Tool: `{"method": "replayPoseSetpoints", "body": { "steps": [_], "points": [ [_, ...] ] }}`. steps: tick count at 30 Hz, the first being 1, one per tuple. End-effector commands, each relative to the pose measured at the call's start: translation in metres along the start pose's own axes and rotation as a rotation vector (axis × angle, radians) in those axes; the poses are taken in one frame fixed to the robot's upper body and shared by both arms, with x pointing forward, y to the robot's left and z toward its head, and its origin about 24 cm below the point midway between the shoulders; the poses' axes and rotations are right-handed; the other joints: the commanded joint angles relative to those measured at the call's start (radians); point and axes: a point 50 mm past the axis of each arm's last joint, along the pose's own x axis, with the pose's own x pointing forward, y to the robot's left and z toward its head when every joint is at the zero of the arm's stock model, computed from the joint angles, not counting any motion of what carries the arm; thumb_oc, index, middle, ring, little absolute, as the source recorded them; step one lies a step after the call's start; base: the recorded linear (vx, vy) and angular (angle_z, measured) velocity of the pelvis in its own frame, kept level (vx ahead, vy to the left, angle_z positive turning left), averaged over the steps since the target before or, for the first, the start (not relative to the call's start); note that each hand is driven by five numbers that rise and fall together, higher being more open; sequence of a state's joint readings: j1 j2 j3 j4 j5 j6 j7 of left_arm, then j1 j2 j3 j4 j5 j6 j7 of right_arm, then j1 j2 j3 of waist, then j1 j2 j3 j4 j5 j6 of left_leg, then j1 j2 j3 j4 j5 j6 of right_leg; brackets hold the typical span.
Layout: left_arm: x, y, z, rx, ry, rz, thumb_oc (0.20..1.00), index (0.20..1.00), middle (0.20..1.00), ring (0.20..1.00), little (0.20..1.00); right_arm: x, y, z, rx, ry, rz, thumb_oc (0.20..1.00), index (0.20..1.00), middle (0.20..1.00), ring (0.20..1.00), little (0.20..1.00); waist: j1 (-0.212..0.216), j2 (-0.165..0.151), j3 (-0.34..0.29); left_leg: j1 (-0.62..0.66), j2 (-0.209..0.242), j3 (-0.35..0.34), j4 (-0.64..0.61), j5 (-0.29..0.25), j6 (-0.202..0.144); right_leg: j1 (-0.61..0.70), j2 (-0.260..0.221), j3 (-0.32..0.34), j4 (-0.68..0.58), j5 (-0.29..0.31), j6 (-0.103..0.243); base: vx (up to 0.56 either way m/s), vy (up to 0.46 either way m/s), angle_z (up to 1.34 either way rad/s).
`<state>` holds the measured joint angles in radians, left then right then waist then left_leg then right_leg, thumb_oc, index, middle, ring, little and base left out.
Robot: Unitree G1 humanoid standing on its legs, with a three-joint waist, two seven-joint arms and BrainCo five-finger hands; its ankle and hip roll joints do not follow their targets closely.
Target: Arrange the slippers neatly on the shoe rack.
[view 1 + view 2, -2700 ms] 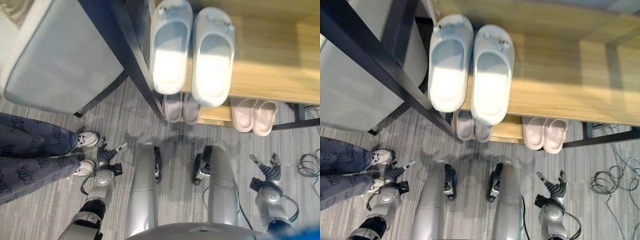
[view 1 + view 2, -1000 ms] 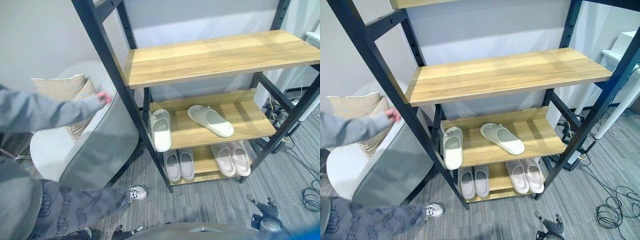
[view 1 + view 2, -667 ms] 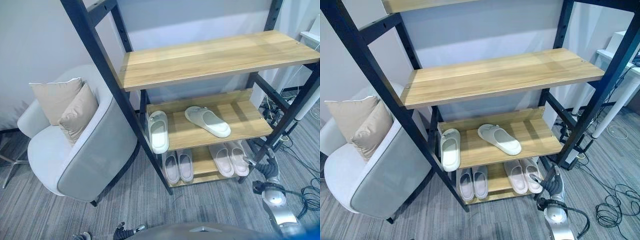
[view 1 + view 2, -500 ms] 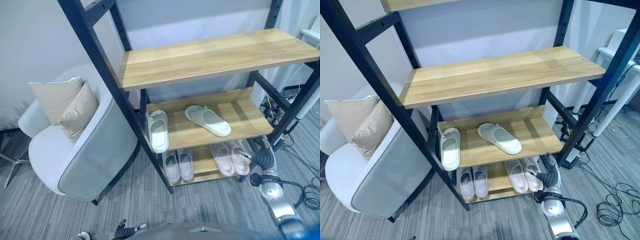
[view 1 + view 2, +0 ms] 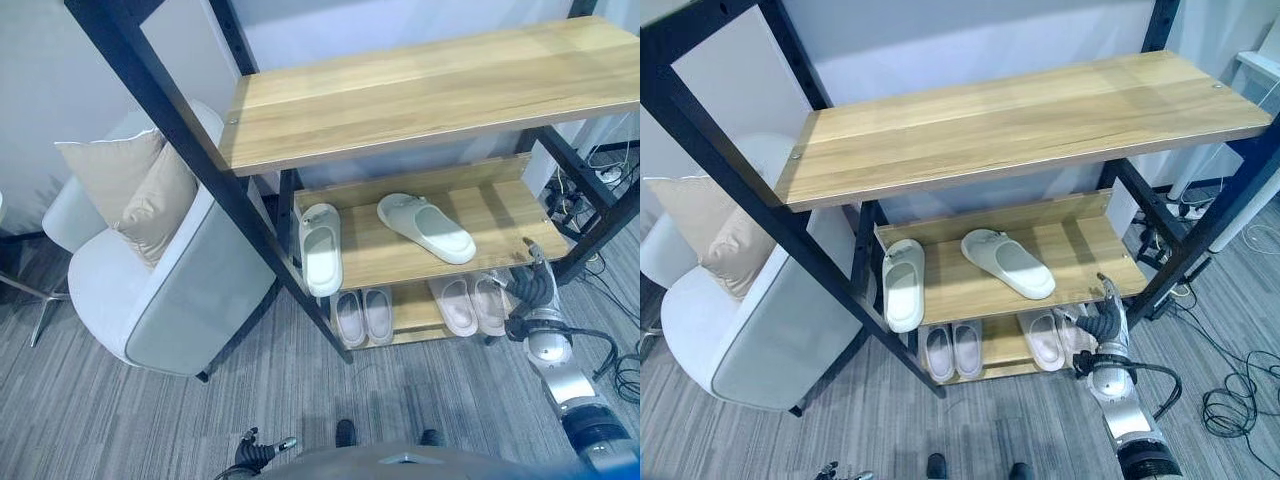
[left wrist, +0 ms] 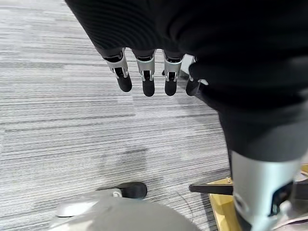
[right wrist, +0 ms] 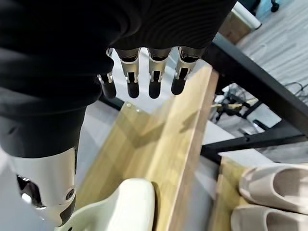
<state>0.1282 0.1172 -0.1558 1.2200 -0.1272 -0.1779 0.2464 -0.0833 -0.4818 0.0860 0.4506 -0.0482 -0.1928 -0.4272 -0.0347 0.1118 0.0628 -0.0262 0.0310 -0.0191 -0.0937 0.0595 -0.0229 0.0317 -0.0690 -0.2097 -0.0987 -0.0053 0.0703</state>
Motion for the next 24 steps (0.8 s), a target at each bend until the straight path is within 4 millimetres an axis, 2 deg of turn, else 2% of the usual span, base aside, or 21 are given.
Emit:
{"method": "replayPoseSetpoints", "body": {
  "steps": [1,2,3,11,18,19,20,21,22,24],
  "points": [
    [0.009,0.011,0.02,0.039,-0.036,0.043,1.0,1.0,1.0,1.0,1.0,0.019,-0.007,0.03,0.062,-0.125,-0.054,1.0,1.0,1.0,1.0,1.0,0.031,-0.068,-0.022,-0.011,-0.001,-0.022,0.006,-0.055,-0.045,-0.042,-0.051,-0.007,0.011,-0.012,0.075,0.0,0.0,0.0],
    [0.009,0.011,0.021,0.038,-0.037,0.043,1.0,1.0,1.0,1.0,1.0,0.021,-0.007,0.032,0.065,-0.128,-0.053,1.0,1.0,1.0,1.0,1.0,0.032,-0.069,-0.023,-0.018,0.0,-0.021,0.006,-0.053,-0.046,-0.049,-0.051,-0.007,0.011,-0.01,0.075,0.0,0.0,0.0],
    [0.009,0.012,0.024,0.031,-0.048,0.044,1.0,1.0,1.0,1.0,1.0,0.029,-0.013,0.042,0.083,-0.159,-0.074,1.0,1.0,1.0,1.0,1.0,0.035,-0.071,-0.025,-0.034,-0.001,-0.023,0.006,-0.047,-0.049,-0.066,-0.049,-0.009,0.011,-0.008,0.075,0.03,-0.013,0.02],
    [0.01,0.015,0.025,0.023,-0.056,0.044,1.0,1.0,1.0,1.0,1.0,0.037,-0.013,0.046,0.112,-0.151,-0.066,1.0,1.0,1.0,1.0,1.0,0.039,-0.079,-0.027,-0.051,0.003,-0.027,0.006,-0.044,-0.054,-0.077,-0.047,-0.017,0.011,-0.01,0.074,0.02,-0.008,0.02],
    [0.01,0.017,0.022,0.007,-0.043,0.046,1.0,1.0,1.0,1.0,1.0,0.042,0.002,0.042,0.103,-0.108,-0.004,1.0,1.0,1.0,1.0,1.0,0.049,-0.086,-0.031,-0.091,0.004,-0.03,0.006,-0.035,-0.057,-0.117,-0.05,-0.018,0.011,-0.003,0.076,0.01,0.0,0.05],
    [0.011,0.025,0.02,0.028,-0.031,0.05,1.0,1.0,1.0,1.0,1.0,0.088,-0.049,0.107,0.121,-0.257,-0.105,1.0,1.0,1.0,1.0,1.0,0.06,-0.096,-0.041,-0.101,0.006,-0.034,0.006,-0.032,-0.061,-0.124,-0.05,-0.021,0.011,-0.003,0.076,0.0,-0.011,-0.03],
    [0.012,0.025,0.028,0.01,-0.05,0.064,1.0,1.0,1.0,1.0,1.0,0.073,-0.03,0.079,0.111,-0.196,-0.062,1.0,1.0,1.0,1.0,1.0,0.057,-0.094,-0.04,-0.114,0.005,-0.033,0.006,-0.029,-0.061,-0.142,-0.053,-0.021,0.011,0.002,0.078,0.01,-0.005,-0.04],
    [0.012,0.025,0.026,0.019,-0.047,0.06,1.0,1.0,1.0,1.0,1.0,0.072,-0.028,0.062,0.09,-0.126,-0.06,1.0,1.0,1.0,1.0,1.0,0.062,-0.093,-0.045,-0.122,0.003,-0.035,0.006,-0.028,-0.061,-0.149,-0.053,-0.022,0.011,0.003,0.077,0.0,0.0,0.0],
    [0.012,0.025,0.025,0.025,-0.046,0.057,1.0,1.0,1.0,1.0,1.0,0.073,-0.025,0.051,0.089,-0.077,-0.06,1.0,1.0,1.0,1.0,1.0,0.067,-0.091,-0.046,-0.13,0.002,-0.036,0.006,-0.026,-0.06,-0.155,-0.054,-0.023,0.011,0.004,0.077,0.01,0.013,0.05],
    [0.011,0.026,0.022,0.025,-0.042,0.055,1.0,1.0,1.0,1.0,1.0,0.077,-0.026,0.045,0.087,-0.035,-0.066,1.0,1.0,1.0,1.0,1.0,0.075,-0.09,-0.048,-0.143,0.001,-0.039,0.006,-0.021,-0.061,-0.166,-0.055,-0.025,0.011,0.007,0.077,-0.01,0.007,0.05]
  ]
}}
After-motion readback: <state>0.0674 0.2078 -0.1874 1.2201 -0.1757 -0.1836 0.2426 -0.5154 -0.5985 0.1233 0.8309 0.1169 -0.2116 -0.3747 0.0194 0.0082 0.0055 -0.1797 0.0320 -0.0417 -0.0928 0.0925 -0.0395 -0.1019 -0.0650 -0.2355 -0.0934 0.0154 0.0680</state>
